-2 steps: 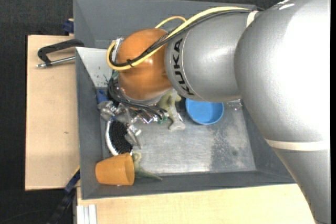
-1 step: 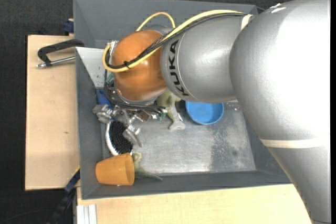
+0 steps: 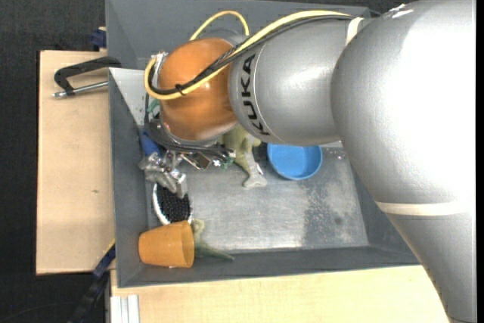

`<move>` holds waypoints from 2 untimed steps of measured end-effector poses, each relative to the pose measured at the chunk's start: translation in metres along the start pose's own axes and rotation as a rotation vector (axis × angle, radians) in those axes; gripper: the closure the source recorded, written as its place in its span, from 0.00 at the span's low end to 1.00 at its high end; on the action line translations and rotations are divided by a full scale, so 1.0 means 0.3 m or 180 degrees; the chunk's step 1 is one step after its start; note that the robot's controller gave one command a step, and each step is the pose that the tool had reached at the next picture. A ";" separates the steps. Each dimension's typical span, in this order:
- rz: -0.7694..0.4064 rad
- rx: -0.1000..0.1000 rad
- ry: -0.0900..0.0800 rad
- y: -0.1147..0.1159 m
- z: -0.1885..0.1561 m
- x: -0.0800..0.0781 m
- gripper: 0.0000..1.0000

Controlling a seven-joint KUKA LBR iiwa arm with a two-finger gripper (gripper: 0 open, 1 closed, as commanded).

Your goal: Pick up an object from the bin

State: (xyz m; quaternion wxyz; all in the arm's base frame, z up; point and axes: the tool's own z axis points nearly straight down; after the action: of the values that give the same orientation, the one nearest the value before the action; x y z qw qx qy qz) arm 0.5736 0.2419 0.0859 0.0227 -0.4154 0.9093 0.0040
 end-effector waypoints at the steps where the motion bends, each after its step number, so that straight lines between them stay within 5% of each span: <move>1: 0.0000 0.0001 0.0051 -0.005 0.021 0.020 0.00; 2: -0.0003 -0.0011 0.0049 0.001 0.018 0.017 1.00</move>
Offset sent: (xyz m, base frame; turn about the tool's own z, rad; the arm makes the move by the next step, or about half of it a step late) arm 0.0000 0.0000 0.0000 0.0000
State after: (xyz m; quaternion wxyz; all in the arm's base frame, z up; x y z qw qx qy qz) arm 0.5703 0.2384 0.0802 0.0149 -0.4159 0.9093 0.0024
